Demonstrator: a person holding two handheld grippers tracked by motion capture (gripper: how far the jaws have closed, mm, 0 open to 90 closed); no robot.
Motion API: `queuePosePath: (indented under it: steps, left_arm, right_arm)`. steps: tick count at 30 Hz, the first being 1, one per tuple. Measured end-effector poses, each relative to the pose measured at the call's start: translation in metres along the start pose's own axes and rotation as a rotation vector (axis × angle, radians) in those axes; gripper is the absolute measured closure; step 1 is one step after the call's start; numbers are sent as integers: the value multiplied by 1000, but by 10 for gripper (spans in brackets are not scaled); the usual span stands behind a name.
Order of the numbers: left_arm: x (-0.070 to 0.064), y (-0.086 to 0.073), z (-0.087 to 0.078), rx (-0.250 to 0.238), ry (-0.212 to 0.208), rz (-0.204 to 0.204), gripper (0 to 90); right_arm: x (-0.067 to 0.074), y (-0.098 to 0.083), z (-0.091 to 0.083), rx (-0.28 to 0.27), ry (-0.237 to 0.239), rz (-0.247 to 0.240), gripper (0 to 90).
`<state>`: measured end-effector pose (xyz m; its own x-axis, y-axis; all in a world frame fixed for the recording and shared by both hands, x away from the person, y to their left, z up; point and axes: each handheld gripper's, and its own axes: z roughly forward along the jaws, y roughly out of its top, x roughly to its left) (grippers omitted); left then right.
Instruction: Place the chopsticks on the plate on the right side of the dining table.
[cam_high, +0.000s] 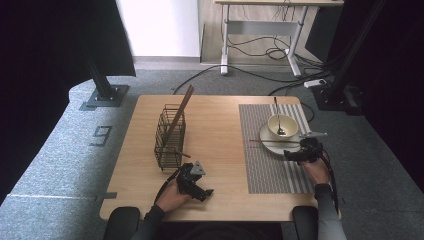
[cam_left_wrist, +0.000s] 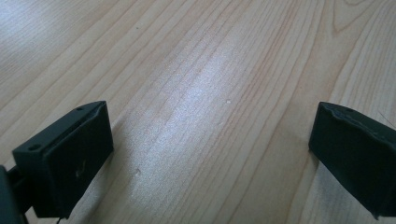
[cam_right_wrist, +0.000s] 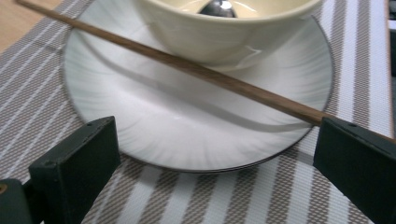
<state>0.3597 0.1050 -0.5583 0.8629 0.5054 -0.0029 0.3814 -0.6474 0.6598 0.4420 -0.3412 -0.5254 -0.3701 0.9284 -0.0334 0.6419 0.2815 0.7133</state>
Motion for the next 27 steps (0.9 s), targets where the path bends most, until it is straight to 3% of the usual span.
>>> queuePosePath:
  steps: [8, 10, 13, 21, 27]
  left_arm:
    - [0, 0, 0, 0, -1, 1, 0]
    - [0, 0, 0, 0, -1, 0, 0]
    - [0, 0, 0, 0, -1, 0, 0]
    - [0, 0, 0, 0, 1, -1, 0]
    - [-1, 0, 0, -1, 2, -4, 0]
  right_arm:
    - [20, 0, -17, 4, 20, -69, 0]
    - [25, -2, -24, -28, 30, -80, 0]
    - [31, -5, -33, -44, 61, -72, 0]
    - [48, -9, -59, -76, 124, -108, 0]
    - [65, -4, -73, -54, 192, -136, 0]
